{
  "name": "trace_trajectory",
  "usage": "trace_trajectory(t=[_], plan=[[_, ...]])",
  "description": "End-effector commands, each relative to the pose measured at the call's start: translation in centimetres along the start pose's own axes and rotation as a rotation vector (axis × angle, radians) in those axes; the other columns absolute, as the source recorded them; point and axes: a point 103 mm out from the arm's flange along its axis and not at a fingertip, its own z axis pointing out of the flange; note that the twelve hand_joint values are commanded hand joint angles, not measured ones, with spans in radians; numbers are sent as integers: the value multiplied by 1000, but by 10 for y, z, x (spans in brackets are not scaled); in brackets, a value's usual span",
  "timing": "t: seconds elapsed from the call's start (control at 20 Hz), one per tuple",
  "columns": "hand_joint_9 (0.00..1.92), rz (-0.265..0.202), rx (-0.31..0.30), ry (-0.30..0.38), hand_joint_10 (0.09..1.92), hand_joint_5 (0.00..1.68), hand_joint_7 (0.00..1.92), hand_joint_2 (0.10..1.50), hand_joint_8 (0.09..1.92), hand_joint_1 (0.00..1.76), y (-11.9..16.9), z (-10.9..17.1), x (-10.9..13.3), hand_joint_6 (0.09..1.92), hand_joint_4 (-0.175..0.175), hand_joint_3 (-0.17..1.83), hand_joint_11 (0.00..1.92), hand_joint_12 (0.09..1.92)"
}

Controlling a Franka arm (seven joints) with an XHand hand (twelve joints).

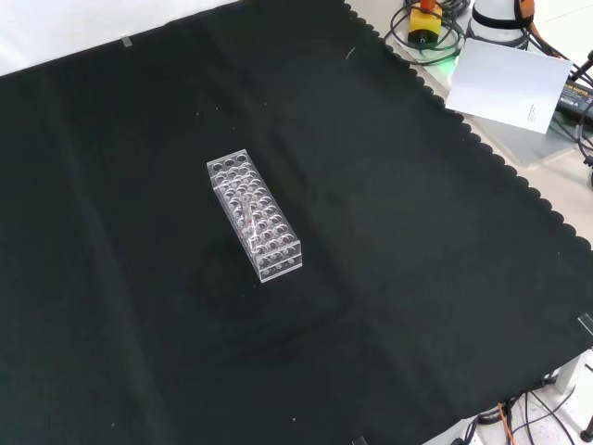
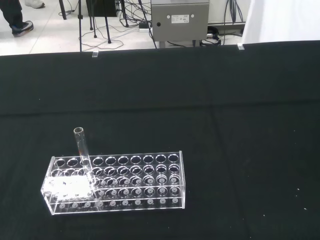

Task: Pick up the test tube.

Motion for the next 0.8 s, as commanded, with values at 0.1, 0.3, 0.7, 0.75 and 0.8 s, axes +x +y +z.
trace_trajectory(t=[0.1, 0.3, 0.7, 0.75, 0.8], plan=[[156, -3, -8, -7, 989, 197, 71, 715, 938, 728, 1, 0, 0, 322, -101, 575, 15, 1447], [96, -17, 9, -1, 1012, 190, 23, 750, 936, 692, 9, 0, 1, 215, -103, 539, 0, 1438], [105, -91, 42, 30, 1015, 196, 42, 752, 941, 697, 41, 10, 18, 193, -104, 535, 0, 1456], [122, -103, 43, 34, 1015, 204, 62, 750, 944, 702, 45, 12, 21, 186, -105, 535, 0, 1480], [140, -114, 43, 36, 1014, 212, 80, 748, 946, 710, 50, 14, 23, 179, -106, 536, 0, 1504]])
